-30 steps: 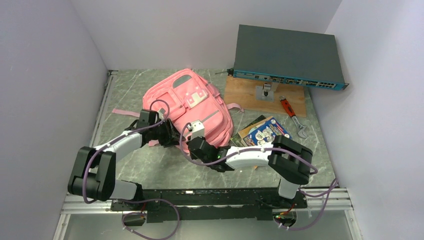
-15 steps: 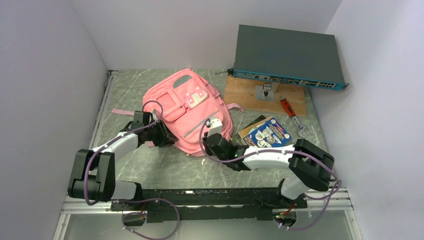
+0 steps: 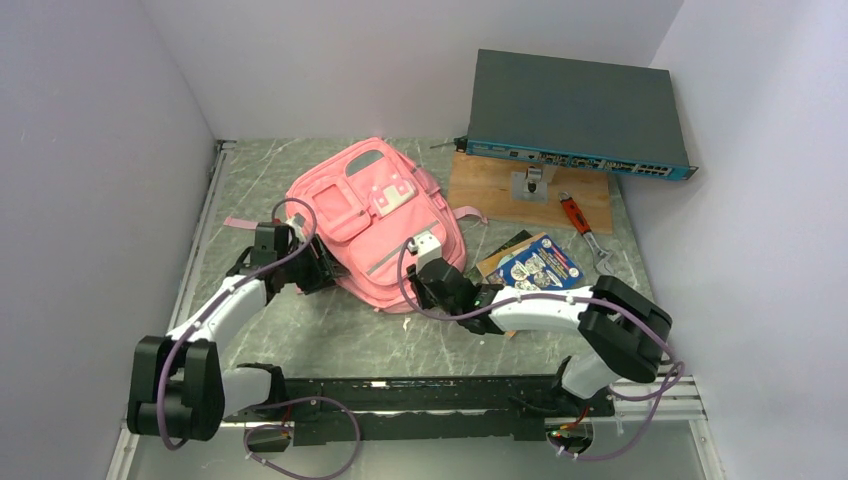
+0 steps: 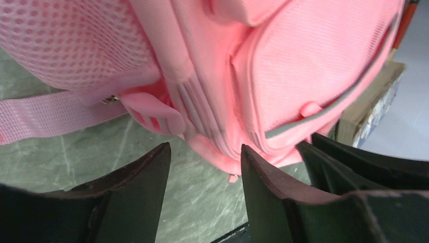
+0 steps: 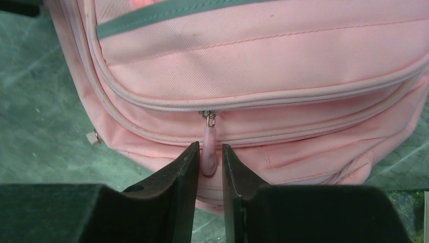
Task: Pack the student bag
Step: Zip the student bag at the center of the board.
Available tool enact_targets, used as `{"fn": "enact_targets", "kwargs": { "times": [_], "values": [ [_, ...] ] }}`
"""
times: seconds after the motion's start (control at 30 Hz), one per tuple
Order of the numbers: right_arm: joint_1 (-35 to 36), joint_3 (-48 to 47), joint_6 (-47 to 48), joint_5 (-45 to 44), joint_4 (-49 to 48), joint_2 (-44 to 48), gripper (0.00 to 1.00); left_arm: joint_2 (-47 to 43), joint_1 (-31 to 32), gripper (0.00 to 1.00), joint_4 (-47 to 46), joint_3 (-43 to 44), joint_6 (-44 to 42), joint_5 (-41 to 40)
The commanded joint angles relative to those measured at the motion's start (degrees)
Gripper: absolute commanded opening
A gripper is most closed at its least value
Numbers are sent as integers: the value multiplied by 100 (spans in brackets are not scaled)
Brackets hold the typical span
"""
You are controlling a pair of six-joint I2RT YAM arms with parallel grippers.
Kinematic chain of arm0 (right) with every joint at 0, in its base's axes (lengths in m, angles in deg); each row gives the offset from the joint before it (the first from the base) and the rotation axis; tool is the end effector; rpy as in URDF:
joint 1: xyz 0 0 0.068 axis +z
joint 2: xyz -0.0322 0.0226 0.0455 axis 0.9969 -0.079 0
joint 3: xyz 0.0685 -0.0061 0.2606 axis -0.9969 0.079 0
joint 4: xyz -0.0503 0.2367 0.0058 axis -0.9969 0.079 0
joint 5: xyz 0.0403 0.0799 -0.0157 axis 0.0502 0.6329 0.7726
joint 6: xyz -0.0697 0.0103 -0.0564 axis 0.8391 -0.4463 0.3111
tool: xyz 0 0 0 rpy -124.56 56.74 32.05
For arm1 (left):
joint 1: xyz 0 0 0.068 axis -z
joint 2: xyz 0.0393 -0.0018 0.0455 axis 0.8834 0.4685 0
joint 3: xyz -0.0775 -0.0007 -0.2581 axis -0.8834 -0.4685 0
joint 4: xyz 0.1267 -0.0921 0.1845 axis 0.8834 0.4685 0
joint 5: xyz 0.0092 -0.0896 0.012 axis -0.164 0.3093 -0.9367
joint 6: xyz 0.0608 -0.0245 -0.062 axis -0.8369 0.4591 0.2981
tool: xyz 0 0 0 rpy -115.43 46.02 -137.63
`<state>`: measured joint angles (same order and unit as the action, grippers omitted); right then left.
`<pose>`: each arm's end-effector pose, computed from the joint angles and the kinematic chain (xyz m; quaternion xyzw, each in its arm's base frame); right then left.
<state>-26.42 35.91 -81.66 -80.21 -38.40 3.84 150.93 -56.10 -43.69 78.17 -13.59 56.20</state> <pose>0.1913 0.2667 0.1733 -0.2304 0.8391 0.1744 0.4609 0.2344 -0.0582 0.1646 -0.1868 0.9007 -0.3128 0.2368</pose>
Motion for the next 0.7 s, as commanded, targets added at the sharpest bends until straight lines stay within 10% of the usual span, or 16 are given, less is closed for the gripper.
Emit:
{"fn": "enact_targets", "kwargs": {
  "times": [0.0,0.13,0.4,0.67],
  "values": [
    [-7,-32,325,359,80,-202,30,-454,12,62,5,-128,-150,496],
    [-7,-32,365,365,-66,-307,36,-787,210,70,40,-181,-155,758],
    [-7,34,303,248,-271,-69,0,-736,1150,72,-1063,-511,1296,906],
    [28,134,-41,980,-879,-151,0,-93,1437,98,-2633,-730,2782,724]
  ]
}}
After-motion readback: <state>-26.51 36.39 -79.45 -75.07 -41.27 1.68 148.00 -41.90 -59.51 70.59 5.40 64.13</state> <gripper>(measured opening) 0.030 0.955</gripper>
